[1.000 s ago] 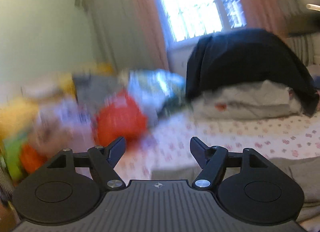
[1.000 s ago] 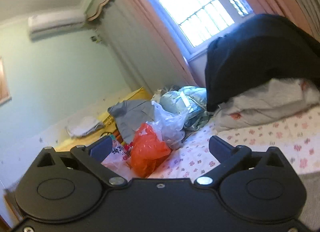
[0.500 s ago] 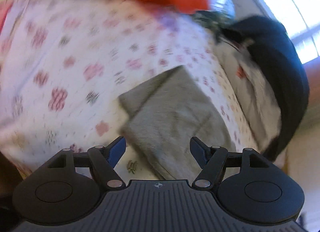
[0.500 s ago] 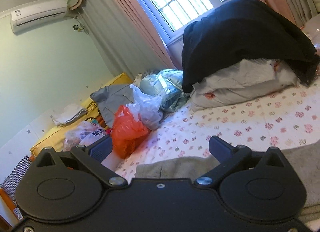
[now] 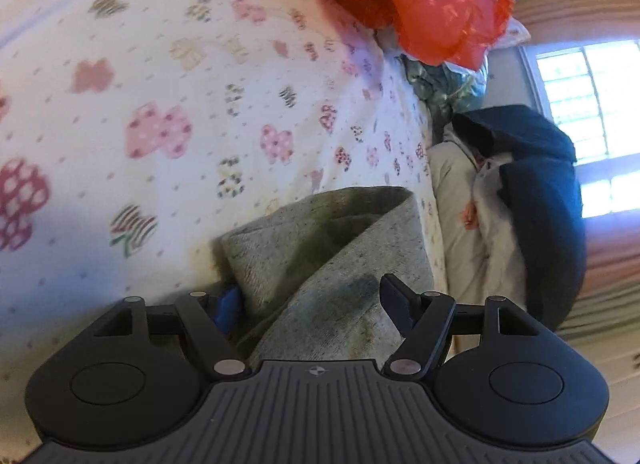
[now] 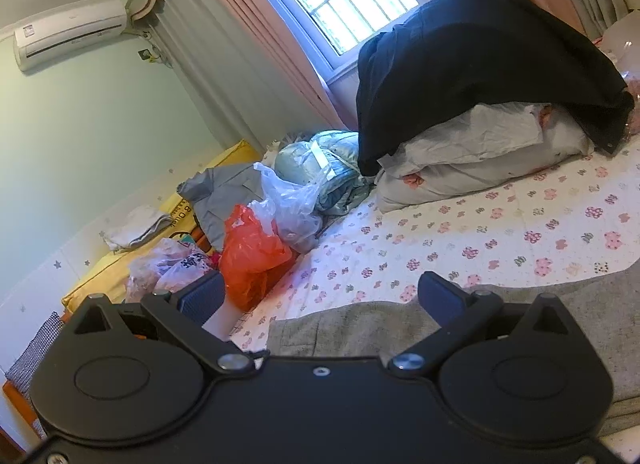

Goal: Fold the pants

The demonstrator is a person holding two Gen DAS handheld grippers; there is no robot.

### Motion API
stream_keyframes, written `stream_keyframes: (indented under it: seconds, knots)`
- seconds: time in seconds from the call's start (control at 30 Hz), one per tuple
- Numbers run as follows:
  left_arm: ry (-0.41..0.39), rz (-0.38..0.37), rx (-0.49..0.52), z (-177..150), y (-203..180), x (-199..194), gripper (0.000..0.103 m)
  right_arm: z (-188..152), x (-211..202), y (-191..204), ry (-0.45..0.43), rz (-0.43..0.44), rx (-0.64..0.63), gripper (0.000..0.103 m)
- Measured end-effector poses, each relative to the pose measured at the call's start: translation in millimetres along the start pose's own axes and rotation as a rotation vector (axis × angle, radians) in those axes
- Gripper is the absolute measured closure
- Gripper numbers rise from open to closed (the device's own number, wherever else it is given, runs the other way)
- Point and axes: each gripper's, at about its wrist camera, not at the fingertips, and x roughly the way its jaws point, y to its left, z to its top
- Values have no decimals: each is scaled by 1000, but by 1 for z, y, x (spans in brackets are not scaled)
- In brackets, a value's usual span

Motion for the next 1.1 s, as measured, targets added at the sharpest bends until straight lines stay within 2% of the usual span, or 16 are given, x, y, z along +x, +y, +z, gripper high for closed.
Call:
stream_keyframes:
  seconds: [0.2, 0.3, 0.4, 0.57, 0.6, 0.67, 0.7, 0.8, 0.93, 1.1]
  knots:
    - [-17, -13, 44, -4, 2, 1, 34, -2, -3, -15, -5, -35, 44, 0]
    - [-2, -7, 35, -1, 1, 2, 34, -4, -6, -21, 0, -52, 57, 0]
    - [-24, -21, -3, -3, 4, 1, 33, -7, -11, -27, 5, -59, 75, 0]
    - [-31, -24, 113, -9, -6, 5, 32, -11, -16, -32, 6, -71, 100, 0]
    - [-34, -14, 124, -10, -9, 6, 36, -11, -17, -33, 5, -73, 103, 0]
    - [-31, 35, 147, -11, -12, 8, 76, -11, -20, -34, 2, -77, 104, 0]
    - [-14, 39, 146, -11, -11, 11, 79, -11, -22, -34, 0, -80, 104, 0]
    - [-16, -12, 138, -11, -10, 10, 86, -9, -26, -37, -11, -92, 115, 0]
    - [-59, -92, 245, -18, -37, -6, 88, -8, -31, -43, -21, -103, 140, 0]
    - [-147, -123, 444, -48, -92, -34, 89, -6, -37, -51, -34, -128, 142, 0]
